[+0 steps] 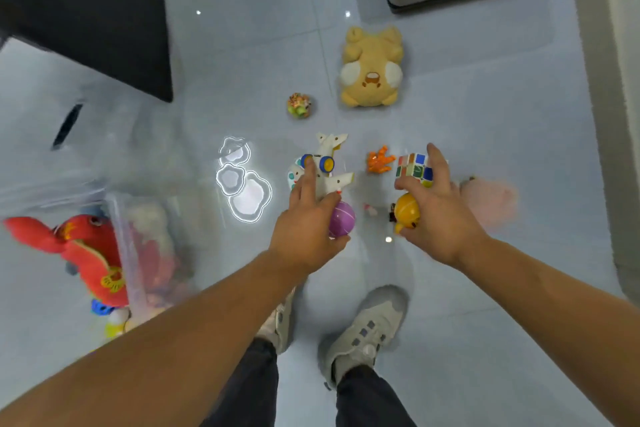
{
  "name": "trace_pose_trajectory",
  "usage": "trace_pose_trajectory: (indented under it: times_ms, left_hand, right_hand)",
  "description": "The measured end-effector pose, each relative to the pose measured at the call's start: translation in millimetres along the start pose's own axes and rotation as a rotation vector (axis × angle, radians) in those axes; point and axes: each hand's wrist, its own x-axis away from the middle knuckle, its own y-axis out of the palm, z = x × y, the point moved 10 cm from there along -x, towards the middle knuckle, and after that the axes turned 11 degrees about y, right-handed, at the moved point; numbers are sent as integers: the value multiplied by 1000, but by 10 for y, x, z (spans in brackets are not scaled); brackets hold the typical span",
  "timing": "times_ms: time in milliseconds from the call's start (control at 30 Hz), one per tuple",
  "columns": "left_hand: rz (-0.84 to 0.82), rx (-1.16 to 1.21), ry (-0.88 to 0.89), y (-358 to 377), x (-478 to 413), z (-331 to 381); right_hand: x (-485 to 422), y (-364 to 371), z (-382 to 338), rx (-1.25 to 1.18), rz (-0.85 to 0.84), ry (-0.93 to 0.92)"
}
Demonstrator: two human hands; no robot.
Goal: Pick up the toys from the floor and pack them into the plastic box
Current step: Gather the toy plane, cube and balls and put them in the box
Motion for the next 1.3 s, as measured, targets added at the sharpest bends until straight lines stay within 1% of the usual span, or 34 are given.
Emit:
trace_pose_trajectory:
  times_ms: [167, 333, 500, 600, 700, 800, 867, 933, 1000, 1067, 1133, 1200, 1300]
  left_hand:
    - [152, 34, -161, -784, 1026, -706]
    - [251, 40, -297, -1144, 2091, -1706]
    - [255, 60, -521, -1165, 3091, -2821]
    - [214, 93, -596, -978, 3529, -3372]
    - [169, 144, -638, -718, 3808, -3719]
    - [99, 177, -655, -454, 3954, -3861]
    - [40, 174, -699, -340, 4002, -3903]
    - [18, 170, -763, -323, 3996, -3913]
    - [74, 183, -783, -431, 3889, -3859]
    - [159, 178, -735, -622, 3661, -3689]
    - [205, 149, -663, -804, 3348, -3443]
    - [212, 121, -574, -954, 2946, -3129]
    - [171, 70, -432, -1083, 2245, -2576]
  right_hand:
    - [455, 162, -1428, 22, -63, -221]
    - [829, 826, -2808, 63, -176, -408]
    - [1109, 1601, -3957, 98, -233, -515]
    - [1251, 2054, -4483, 95, -264, -578]
    - [1374, 2524, -4818, 110, -306, -651]
    - [1533, 3019, -4919, 183, -418, -692]
    - [1561, 3206, -4883, 265, -450, -673]
    - [1492, 3202, -4780, 298, -467, -610]
    - [1343, 3013, -4649, 248, -456, -539]
    - [1176, 2733, -4417, 238, -414, -475]
    - [1021, 2456, -4096, 262, -382, -428]
    - [857, 2164, -3715, 276, -338, -370]
    - [595, 1645, -3097, 287, -233, -262]
